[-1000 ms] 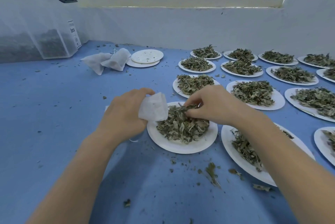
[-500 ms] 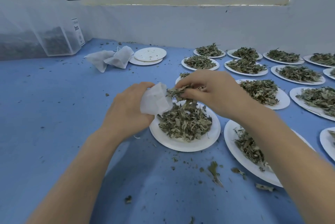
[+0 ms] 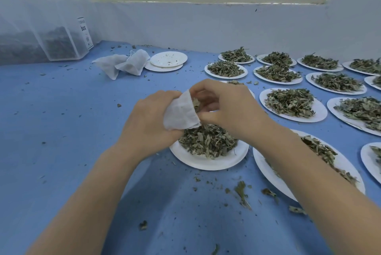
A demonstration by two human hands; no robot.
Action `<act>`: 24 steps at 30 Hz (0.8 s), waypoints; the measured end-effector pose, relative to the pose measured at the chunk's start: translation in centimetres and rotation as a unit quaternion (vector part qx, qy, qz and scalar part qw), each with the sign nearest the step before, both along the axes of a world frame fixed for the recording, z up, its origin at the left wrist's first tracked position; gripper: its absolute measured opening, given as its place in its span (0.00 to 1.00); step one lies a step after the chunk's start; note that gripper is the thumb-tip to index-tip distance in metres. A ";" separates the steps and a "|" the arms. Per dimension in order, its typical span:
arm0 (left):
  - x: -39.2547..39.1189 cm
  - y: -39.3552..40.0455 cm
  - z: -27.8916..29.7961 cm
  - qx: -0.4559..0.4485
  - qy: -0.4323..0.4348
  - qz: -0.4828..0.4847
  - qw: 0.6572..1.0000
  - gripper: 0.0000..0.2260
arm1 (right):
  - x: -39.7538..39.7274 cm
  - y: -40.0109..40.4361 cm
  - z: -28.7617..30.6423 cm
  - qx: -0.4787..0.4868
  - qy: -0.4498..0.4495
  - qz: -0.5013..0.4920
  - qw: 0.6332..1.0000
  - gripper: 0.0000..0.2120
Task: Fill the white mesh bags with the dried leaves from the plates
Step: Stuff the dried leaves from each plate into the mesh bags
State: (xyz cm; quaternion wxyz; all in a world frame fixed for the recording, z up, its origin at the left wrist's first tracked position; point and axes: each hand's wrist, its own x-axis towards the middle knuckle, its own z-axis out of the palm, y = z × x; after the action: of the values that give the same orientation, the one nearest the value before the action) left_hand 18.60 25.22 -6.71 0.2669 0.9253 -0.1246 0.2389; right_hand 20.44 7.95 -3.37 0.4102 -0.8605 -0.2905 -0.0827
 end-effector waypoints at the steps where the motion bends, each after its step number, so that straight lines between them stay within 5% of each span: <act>1: 0.0 0.0 0.0 0.002 0.000 0.003 1.000 0.25 | 0.0 0.1 0.0 0.019 0.028 0.010 0.999 0.18; 5: 0.1 0.0 -0.1 -0.001 -0.004 0.008 1.000 0.25 | -0.1 0.1 0.2 0.051 0.090 0.035 0.994 0.15; 12: 0.2 -0.3 -0.3 -0.035 0.000 0.002 0.999 0.21 | -0.6 1.1 -0.5 -0.003 -0.034 -0.029 0.999 0.09; 18: -0.2 -0.4 -0.1 -0.029 0.000 -0.009 1.000 0.22 | -0.6 0.4 0.6 -0.098 0.039 0.074 0.992 0.13; 24: -0.2 -0.5 -0.1 -0.009 0.007 0.001 1.000 0.23 | -0.3 0.5 0.4 -0.183 -0.101 0.005 0.978 0.09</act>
State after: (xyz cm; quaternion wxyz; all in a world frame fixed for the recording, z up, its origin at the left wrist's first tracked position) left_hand 18.40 24.67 -6.79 0.2760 0.9245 -0.1198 0.2338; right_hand 20.13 8.49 -2.96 0.2149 -0.9068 -0.3446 -0.1128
